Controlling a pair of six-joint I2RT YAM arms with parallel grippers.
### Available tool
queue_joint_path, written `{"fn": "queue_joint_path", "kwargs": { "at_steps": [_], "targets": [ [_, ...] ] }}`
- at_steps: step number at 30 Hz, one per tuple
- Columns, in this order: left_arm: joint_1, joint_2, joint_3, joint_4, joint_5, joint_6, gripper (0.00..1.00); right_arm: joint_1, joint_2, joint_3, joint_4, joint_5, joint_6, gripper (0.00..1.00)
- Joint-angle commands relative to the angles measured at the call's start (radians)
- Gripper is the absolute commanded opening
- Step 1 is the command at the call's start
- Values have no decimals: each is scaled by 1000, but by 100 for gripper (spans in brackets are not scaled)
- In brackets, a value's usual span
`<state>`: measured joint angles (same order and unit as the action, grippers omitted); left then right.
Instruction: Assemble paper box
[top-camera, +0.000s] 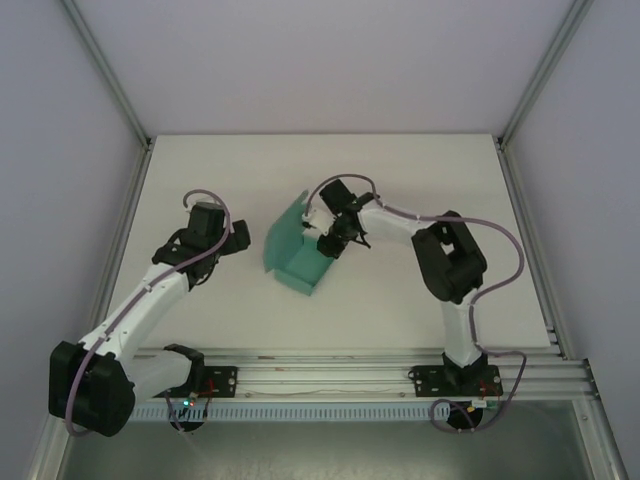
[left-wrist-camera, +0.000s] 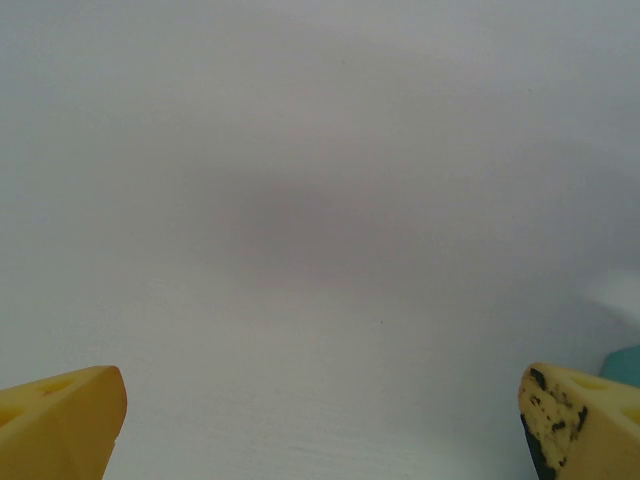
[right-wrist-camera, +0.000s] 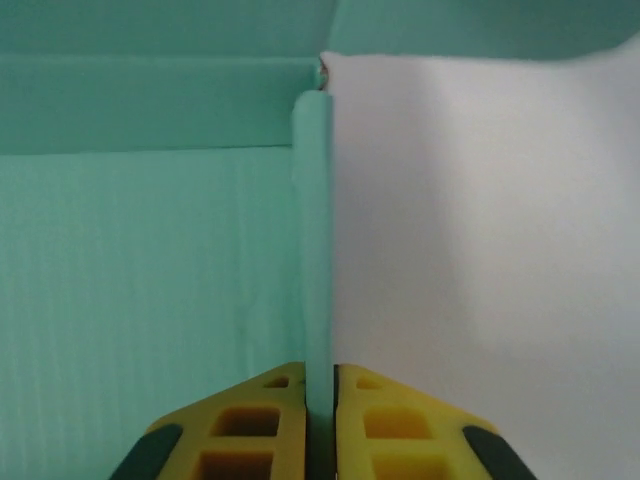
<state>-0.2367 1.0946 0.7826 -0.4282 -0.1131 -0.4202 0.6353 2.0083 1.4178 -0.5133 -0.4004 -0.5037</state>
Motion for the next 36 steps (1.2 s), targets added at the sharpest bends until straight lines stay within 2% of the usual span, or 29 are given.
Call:
{"fn": "queue_joint_path", "kwargs": {
  "at_steps": [1,4,6,8,12,15,18,22,24,25,26,29,33,36],
  "targets": [
    [-2,-32,11,27,-49,-34,100,10,-90,-80,143,255,432,5],
    [-2,-40,11,57,-54,-39,100,60,-148,-175,187,430,644,5],
    [-2,-37,19,68,-53,-37,100,104,-154,-183,129,578,783,6],
    [-2,-27,29,72,-44,-23,100,135,-146,-167,39,650,910,6],
    [-2,-7,34,94,-12,27,100,184,-141,-164,-48,721,1074,7],
    [-2,1,21,138,53,94,100,197,-173,-172,-46,713,1099,12],
    [-2,-12,-49,276,240,240,100,198,-217,-201,18,694,1076,29],
    [-2,-10,-87,372,426,374,100,195,-273,-200,18,743,944,54],
    [-2,6,-59,349,509,450,100,187,-318,-214,41,762,815,76],
    [-2,21,-45,342,535,482,100,178,-342,-230,74,736,723,89],
    [-2,43,-22,330,556,520,100,163,-369,-248,111,682,606,96],
    [-2,139,79,258,596,642,100,106,-421,-255,174,565,358,100],
    [-3,289,233,109,691,831,100,15,-422,-179,118,323,99,100],
    [-4,385,331,32,705,929,100,-43,-364,-96,44,206,1,99]
  ]
}}
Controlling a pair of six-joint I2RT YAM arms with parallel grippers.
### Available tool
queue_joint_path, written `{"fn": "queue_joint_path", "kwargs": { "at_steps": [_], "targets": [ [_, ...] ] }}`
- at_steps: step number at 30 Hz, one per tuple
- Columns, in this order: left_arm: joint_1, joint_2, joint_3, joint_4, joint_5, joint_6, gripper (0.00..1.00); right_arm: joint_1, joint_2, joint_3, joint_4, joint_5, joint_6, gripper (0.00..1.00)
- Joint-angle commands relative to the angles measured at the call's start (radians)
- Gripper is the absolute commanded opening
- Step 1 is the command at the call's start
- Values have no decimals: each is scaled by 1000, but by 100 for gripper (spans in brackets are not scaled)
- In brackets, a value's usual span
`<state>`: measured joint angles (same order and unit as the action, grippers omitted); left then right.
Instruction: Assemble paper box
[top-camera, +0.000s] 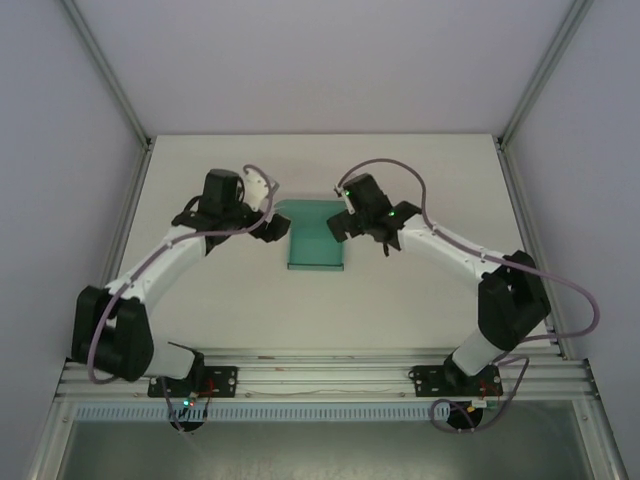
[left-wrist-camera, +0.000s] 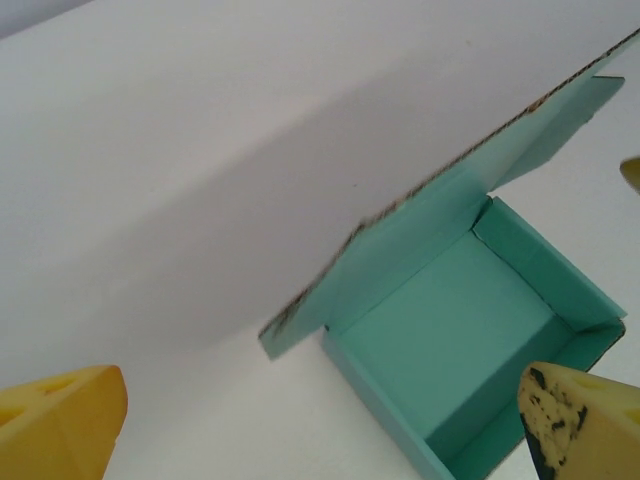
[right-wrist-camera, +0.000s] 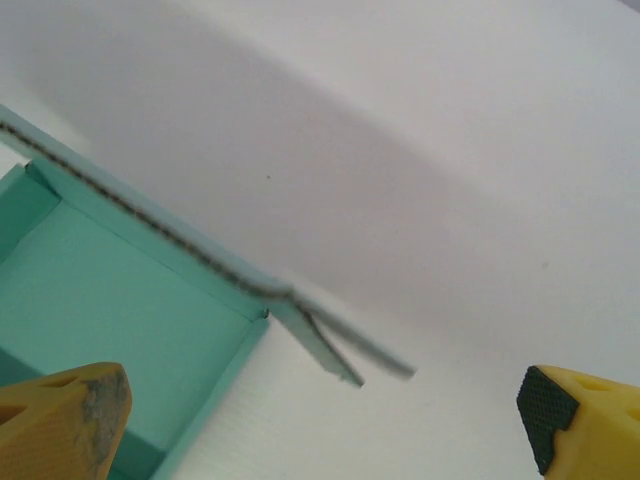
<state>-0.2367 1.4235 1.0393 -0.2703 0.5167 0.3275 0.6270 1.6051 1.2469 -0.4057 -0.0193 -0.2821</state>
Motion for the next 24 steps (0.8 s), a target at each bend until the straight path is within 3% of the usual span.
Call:
{"fn": "queue_joint_path", "kwargs": {
  "at_steps": [1,5,8,12,14,16,22,24],
  "targets": [
    [-2,84,106,-155,77,208,100,-53,64,112,-98,-187,-224,95],
    [-4,198,237,-294,90,330,94,-125,173,274,-290,-319,-282,78],
    [-3,287,330,-372,71,369,83,-152,220,323,-355,-385,-328,72],
    [-4,391,439,-455,60,390,70,-156,261,344,-385,-387,-367,69],
    [-3,425,478,-487,67,400,57,-157,282,360,-394,-391,-364,56],
    [-4,443,499,-505,63,404,47,-157,300,375,-400,-394,-362,50],
    [-3,434,501,-519,38,402,40,-158,309,390,-387,-379,-353,32],
    [-3,424,495,-515,27,393,32,-157,313,392,-386,-370,-348,27]
  ]
}}
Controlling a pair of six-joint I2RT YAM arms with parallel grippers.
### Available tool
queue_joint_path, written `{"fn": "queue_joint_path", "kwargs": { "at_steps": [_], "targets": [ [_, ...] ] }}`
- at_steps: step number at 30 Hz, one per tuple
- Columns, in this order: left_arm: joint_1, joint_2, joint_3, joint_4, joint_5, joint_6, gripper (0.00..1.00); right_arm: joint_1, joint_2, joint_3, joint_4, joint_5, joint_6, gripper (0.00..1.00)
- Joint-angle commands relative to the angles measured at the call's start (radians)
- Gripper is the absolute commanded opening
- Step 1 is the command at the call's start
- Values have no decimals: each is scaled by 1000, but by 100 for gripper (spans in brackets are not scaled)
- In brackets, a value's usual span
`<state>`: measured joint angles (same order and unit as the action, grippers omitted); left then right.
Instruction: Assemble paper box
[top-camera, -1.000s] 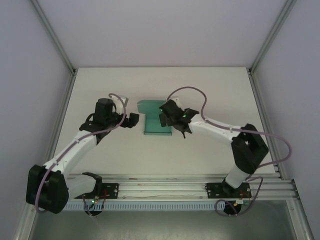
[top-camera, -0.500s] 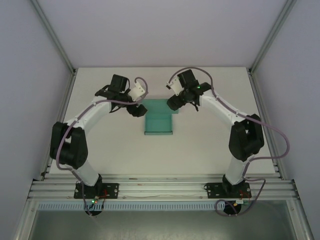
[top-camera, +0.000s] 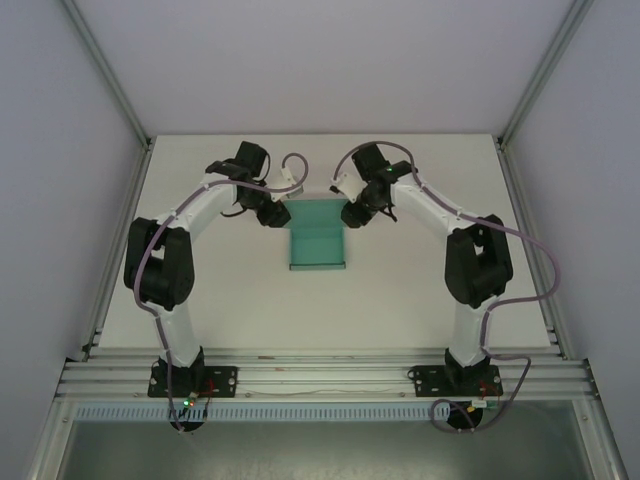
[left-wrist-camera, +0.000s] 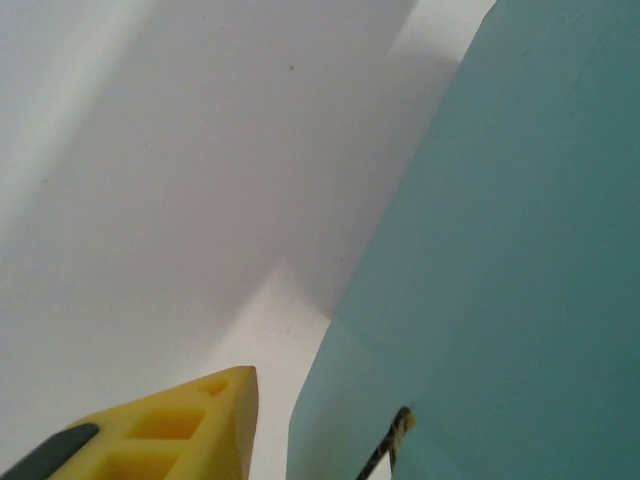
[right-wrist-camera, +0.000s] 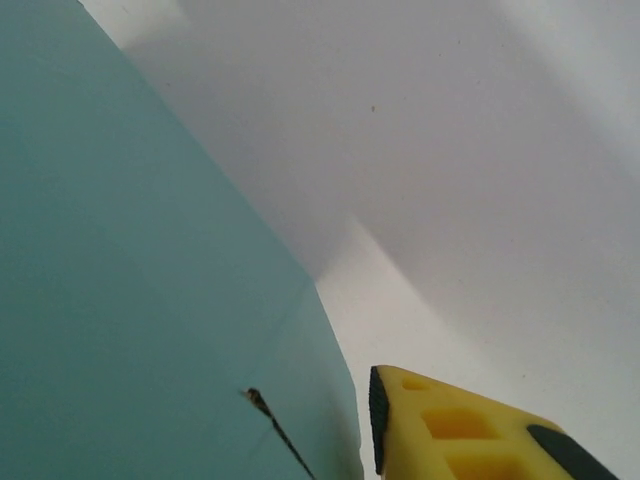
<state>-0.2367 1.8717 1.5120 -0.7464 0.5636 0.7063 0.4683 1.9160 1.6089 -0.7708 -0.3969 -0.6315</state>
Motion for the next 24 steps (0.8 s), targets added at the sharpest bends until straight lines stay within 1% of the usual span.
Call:
{"fn": "queue_joint_path", "kwargs": {
  "at_steps": [1,3,4,5,8,10,12,14,16,18,19,20,22,23,24],
  "targets": [
    [-5,-31,20,-33,-27,5,29,1,2,31,-21,13,5,25],
    [-5,-40,11,-24,-34,-3,14,2,1,30,-14,21,17,23],
    [-5,-44,7,-17,-36,-12,5,1,2,30,-10,24,26,20],
    [-6,-47,4,-6,-39,-31,0,3,2,31,-7,24,40,18],
    [-18,-52,-4,71,-102,-158,0,3,3,49,-3,25,115,10],
    [-37,-56,-10,116,-144,-245,0,5,3,68,8,27,207,5],
    [-67,-64,-23,169,-217,-345,0,15,0,81,27,51,314,0],
    [-100,-79,-49,241,-277,-459,0,34,-15,72,72,74,439,0],
    [-128,-81,-61,316,-286,-605,0,57,-24,39,151,63,536,0],
    [-148,-60,-43,329,-277,-740,0,81,-12,34,181,64,607,0],
    [-162,-46,-22,315,-286,-798,0,89,-3,41,191,95,659,0],
    [-176,-38,-17,320,-312,-850,0,97,5,49,199,131,701,0],
    [-201,-28,-28,365,-385,-965,0,108,15,52,233,164,778,0],
    [-208,-20,-30,374,-414,-1022,0,113,18,52,250,173,825,0],
    [-212,-12,-23,367,-437,-1069,0,117,21,47,269,154,842,0]
  ]
}}
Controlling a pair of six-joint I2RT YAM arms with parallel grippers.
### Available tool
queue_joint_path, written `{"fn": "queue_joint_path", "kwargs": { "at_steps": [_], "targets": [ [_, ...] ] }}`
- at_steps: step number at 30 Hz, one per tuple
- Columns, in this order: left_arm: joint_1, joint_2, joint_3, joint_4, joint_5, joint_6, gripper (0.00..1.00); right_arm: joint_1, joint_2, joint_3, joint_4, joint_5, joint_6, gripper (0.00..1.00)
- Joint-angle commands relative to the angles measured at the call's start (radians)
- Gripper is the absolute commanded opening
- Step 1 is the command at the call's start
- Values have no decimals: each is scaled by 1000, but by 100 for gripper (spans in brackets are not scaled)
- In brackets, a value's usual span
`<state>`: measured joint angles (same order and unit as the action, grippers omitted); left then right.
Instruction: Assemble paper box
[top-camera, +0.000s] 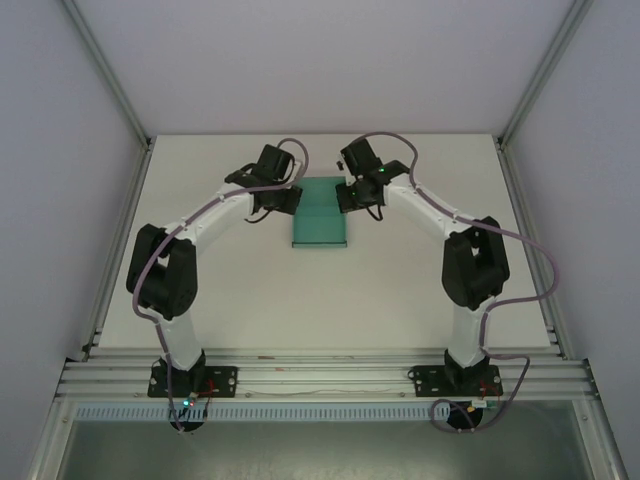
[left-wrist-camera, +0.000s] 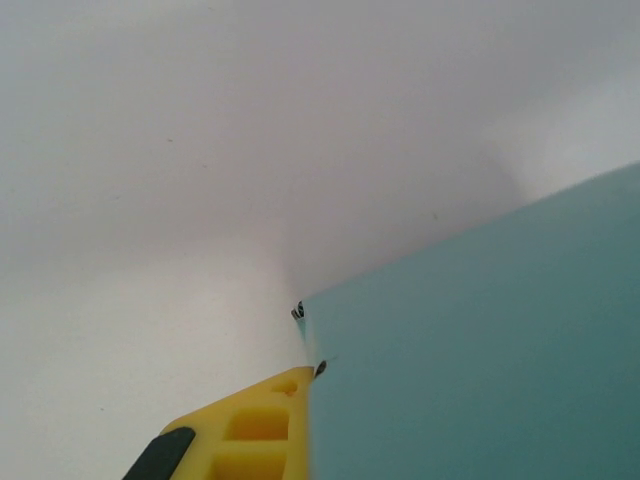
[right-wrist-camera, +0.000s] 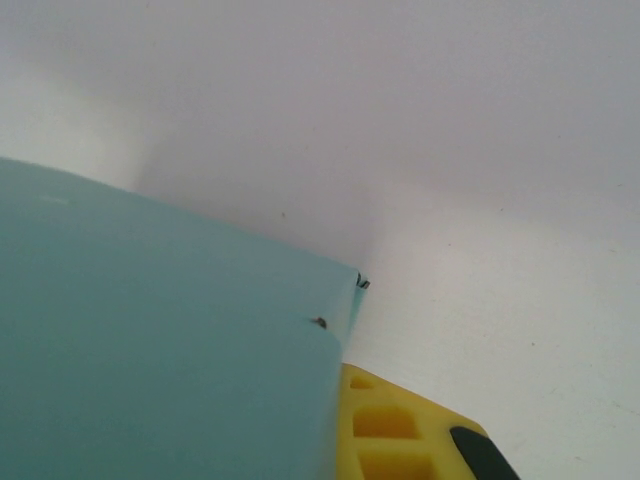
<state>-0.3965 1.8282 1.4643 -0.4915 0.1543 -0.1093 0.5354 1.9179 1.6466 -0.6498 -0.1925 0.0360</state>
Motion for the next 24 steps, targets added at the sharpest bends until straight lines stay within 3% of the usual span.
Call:
{"fn": "queue_joint_path", "kwargs": {
  "at_steps": [1,3,10,24],
  "targets": [
    [-54,40,30,109,-44,-294,0,57,23,4,165,-50,195,0],
    [-60,43,19,131,-82,-364,0,68,22,-9,187,-13,231,0],
    [-74,36,-48,241,-66,-427,0,90,14,-79,291,112,340,0],
    [-137,55,-137,358,-150,-414,0,111,12,-165,371,181,291,0]
  ]
}}
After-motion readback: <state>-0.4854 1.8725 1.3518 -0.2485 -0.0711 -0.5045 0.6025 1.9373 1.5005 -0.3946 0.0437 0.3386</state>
